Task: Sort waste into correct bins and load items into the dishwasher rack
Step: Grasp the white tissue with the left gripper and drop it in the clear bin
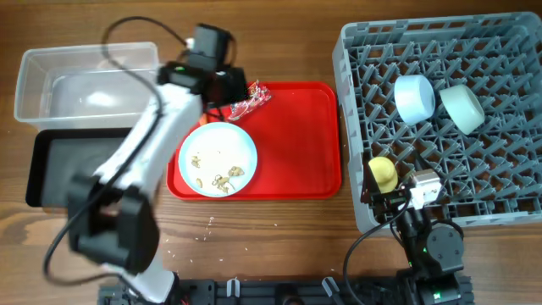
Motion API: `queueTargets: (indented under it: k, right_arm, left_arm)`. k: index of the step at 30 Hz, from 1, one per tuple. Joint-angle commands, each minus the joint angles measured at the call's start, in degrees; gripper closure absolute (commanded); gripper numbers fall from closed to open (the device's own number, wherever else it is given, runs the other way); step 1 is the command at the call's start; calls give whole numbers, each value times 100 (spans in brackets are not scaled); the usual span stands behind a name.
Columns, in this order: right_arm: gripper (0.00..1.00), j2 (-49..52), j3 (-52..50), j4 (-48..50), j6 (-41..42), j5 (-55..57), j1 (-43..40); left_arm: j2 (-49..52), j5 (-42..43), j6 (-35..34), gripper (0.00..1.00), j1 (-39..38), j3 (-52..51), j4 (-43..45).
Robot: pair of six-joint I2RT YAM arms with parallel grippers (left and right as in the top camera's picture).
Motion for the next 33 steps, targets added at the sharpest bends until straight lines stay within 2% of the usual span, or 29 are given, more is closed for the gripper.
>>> queueTargets:
  k: [1, 6, 13, 17, 18, 19, 20, 27, 30, 33]
  right_arm:
    - [0, -72, -15, 35, 74, 74, -22]
    - [0, -72, -15, 35, 74, 74, -22]
    - [0, -72, -15, 35, 74, 74, -22]
    - [0, -72, -15, 35, 76, 74, -22]
    - [0, -72, -15, 35, 72, 74, -22]
    - [0, -72, -15, 35, 74, 74, -22]
    - [0, -72, -15, 35, 74, 72, -22]
    - [0, -72, -15, 35, 76, 74, -22]
    - [0, -72, -15, 35, 76, 74, -22]
    - [0, -72, -15, 35, 74, 74, -22]
  left_arm:
    - [750, -1104, 61, 22, -157, -50, 503]
    - [1335, -1655, 63, 26, -85, -50, 1067]
    - [1591, -1784, 66, 52, -2, -55, 1305]
    - [1768, -1762, 66, 54, 98, -55, 1314]
    - [1751, -1759, 68, 64, 101, -44, 1360]
    - [1685, -1759, 68, 86, 101, 28, 1320]
    - [1635, -1762, 66, 96, 101, 85, 1270]
    - [144, -1705, 63, 96, 260, 973, 17]
    - [-317, -1805, 63, 96, 704, 973, -361]
    - [-256, -1871, 103, 96, 1502, 944, -446]
